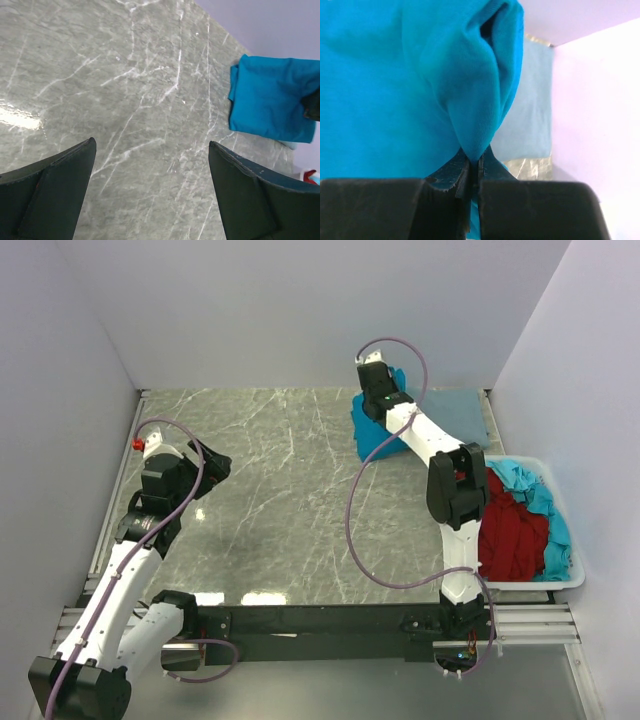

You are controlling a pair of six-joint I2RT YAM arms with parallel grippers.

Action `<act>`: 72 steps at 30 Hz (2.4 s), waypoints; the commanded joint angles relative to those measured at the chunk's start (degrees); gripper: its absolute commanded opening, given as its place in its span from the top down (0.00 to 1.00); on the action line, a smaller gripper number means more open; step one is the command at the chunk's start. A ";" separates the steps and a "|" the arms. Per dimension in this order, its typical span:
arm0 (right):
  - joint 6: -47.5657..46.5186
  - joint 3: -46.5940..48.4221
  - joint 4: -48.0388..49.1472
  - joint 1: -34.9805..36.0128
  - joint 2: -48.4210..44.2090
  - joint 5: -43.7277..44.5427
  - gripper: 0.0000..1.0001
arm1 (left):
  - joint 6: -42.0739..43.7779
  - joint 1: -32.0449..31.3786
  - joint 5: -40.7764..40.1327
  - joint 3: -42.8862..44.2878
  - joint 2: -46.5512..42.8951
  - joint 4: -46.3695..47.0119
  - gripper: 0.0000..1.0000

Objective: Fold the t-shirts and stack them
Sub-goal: Neatly place the folded tshirt to the corner

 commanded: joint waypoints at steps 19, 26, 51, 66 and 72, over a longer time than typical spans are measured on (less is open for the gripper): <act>0.44 14.80 -2.07 -4.62 -2.66 0.79 1.00 | 1.84 0.00 -2.26 3.09 -0.56 0.59 0.01; 1.92 16.38 -4.44 -5.15 -4.15 -0.44 1.00 | 1.67 0.00 -2.17 3.44 -0.55 0.42 0.01; 4.39 17.44 -7.34 -8.84 -5.30 -6.15 1.00 | 1.32 0.00 -1.99 4.32 1.64 1.47 0.00; 4.74 19.11 -6.47 -12.70 3.05 -9.75 1.00 | 1.67 0.00 -2.08 4.59 6.56 2.18 0.01; 4.13 19.90 -4.89 -13.94 6.30 -8.79 1.00 | 1.93 0.00 -2.17 4.76 8.67 2.53 0.01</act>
